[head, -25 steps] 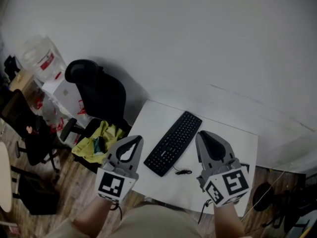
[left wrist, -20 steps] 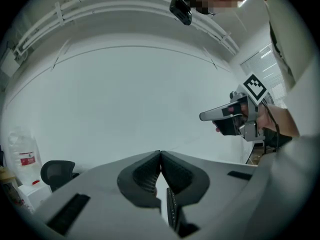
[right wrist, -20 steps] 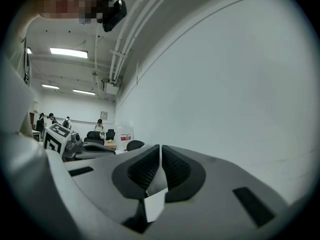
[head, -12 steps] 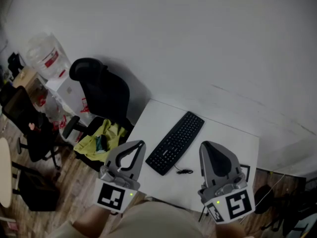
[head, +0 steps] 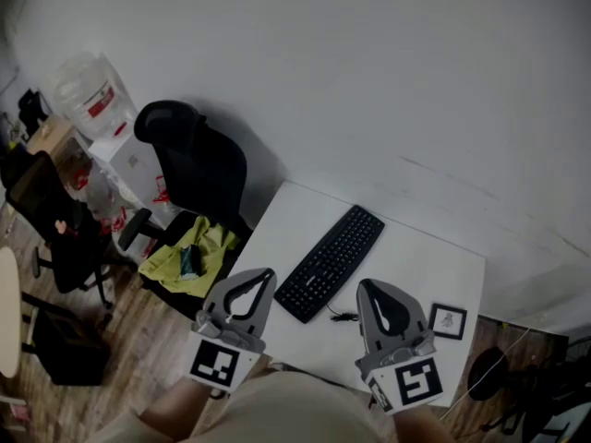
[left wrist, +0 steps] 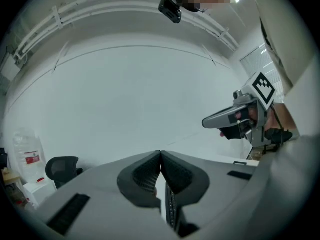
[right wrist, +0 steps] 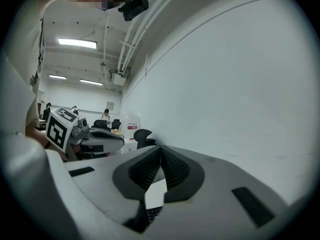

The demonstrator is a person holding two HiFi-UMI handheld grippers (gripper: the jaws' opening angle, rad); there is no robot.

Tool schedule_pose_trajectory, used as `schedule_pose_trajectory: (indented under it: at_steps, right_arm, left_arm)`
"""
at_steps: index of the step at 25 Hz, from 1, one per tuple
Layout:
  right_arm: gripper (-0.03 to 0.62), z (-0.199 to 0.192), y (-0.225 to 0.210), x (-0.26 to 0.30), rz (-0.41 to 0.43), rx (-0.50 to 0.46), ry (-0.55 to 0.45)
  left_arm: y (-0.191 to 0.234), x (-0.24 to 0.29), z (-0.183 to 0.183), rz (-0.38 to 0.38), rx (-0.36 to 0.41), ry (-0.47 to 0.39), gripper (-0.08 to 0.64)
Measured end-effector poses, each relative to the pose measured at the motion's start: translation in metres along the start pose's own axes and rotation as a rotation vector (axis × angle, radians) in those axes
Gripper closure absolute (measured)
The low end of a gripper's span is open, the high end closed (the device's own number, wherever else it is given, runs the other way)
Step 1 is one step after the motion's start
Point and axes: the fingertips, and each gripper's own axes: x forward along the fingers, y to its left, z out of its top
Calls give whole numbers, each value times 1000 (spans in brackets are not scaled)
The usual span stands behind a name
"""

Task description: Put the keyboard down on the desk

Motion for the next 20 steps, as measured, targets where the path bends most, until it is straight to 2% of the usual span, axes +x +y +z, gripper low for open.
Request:
schedule_pose_trajectory:
  at_steps: [5, 12, 20]
  right_arm:
    - [566, -24, 9, 5, 22, 33, 41]
    - [566, -34, 8, 8, 18, 50, 65]
    - [568, -28, -1, 5, -19, 49, 43]
  left_arm:
    - [-4, -1, -17, -6, -31, 34, 538]
    - [-4, -3, -27, -12, -82, 53, 538]
    - [-4, -3, -28, -20, -73, 57, 538]
